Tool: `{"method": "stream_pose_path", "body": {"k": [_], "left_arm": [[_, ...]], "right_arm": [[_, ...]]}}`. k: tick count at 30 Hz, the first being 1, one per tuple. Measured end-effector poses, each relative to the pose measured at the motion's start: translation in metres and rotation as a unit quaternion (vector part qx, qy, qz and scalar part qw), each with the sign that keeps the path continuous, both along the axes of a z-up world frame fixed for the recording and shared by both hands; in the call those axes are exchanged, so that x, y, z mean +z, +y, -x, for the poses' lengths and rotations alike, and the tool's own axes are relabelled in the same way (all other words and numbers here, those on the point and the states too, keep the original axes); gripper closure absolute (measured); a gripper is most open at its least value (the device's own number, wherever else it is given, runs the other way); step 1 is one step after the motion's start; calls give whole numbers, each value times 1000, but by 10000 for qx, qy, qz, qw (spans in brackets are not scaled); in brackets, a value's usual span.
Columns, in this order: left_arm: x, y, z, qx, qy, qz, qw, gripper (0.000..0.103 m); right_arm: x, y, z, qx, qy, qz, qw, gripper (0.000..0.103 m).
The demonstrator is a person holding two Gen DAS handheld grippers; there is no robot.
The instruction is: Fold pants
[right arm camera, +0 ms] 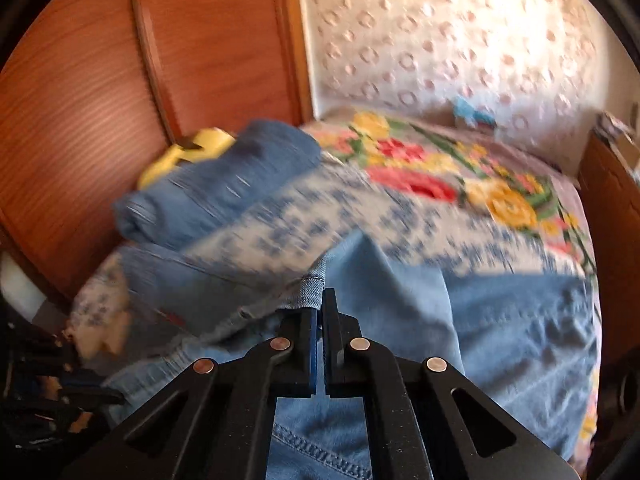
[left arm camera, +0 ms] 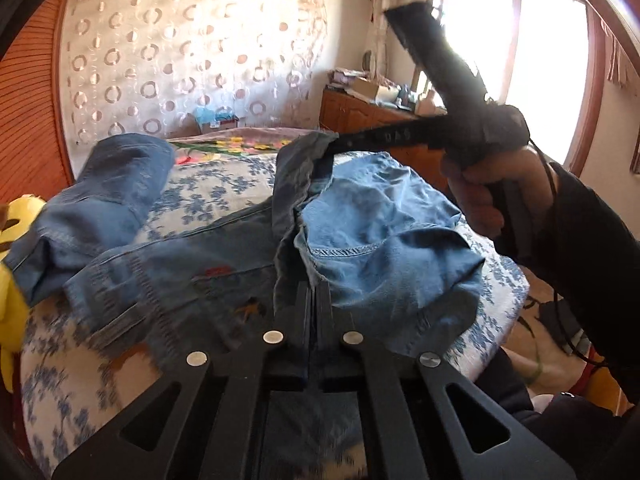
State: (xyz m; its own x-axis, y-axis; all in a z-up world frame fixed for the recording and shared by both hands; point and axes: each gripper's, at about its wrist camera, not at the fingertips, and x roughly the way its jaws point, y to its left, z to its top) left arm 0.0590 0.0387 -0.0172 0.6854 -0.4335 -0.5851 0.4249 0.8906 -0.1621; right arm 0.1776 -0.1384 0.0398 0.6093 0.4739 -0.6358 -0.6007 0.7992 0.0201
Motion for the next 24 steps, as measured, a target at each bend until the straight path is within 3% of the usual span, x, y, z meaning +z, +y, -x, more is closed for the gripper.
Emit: {"method": "stream_pose_path", "body": {"k": [4,9,17,24], "left_arm": [[5,21,27,161,-63,43,9998,100],[4,51,55,432,-68,39,9990,100],[-17,86,63,823,218,11,9964,100],[-30,86,67,806,390,-76,9960,100]], "right_arm": [[21,32,20,412,-211,-135,9988,101],[27,69,37,937,-293,-162,9950,101],[5,131,17,1435,-137,-18,9896,101],[-16,153,-1,1410,-5,248,9897,101]]}}
